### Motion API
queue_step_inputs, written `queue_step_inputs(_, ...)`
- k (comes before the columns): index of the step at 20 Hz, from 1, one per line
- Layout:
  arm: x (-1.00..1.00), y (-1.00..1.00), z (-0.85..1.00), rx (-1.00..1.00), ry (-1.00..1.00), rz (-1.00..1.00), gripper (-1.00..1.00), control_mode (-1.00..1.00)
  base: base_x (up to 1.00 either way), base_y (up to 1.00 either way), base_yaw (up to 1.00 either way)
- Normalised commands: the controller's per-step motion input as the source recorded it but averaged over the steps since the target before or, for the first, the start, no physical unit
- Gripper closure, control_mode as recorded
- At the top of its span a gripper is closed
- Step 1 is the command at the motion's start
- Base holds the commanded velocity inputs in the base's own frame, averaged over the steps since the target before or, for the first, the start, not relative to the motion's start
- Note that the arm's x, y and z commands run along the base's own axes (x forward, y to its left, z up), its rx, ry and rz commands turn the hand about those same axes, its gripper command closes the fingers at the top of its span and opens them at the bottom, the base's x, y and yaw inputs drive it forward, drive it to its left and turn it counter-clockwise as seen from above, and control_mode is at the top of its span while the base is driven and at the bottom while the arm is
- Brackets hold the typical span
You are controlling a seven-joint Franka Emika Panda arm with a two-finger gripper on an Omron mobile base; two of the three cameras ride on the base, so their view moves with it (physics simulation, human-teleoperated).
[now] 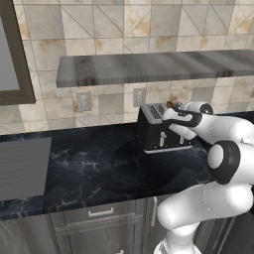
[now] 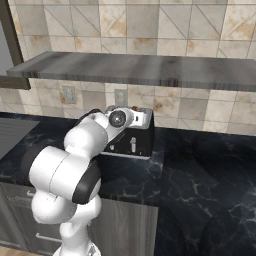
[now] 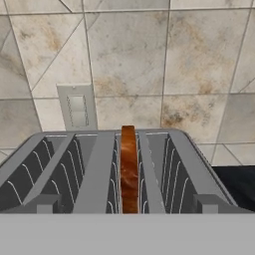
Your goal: Start the toaster. Once the lever pops up, take the bread to the plate on the dining counter.
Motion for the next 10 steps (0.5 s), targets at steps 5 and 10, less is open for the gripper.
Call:
queue_step_inputs(5,0.19,0.00,0.00,0.02,0.00,0.00,-1.00,-1.00,0.00,0.00,0.00)
queue_step_inputs(10,0.18,0.00,0.00,0.02,0.00,0.00,-1.00,-1.00,0.00,0.00,0.00)
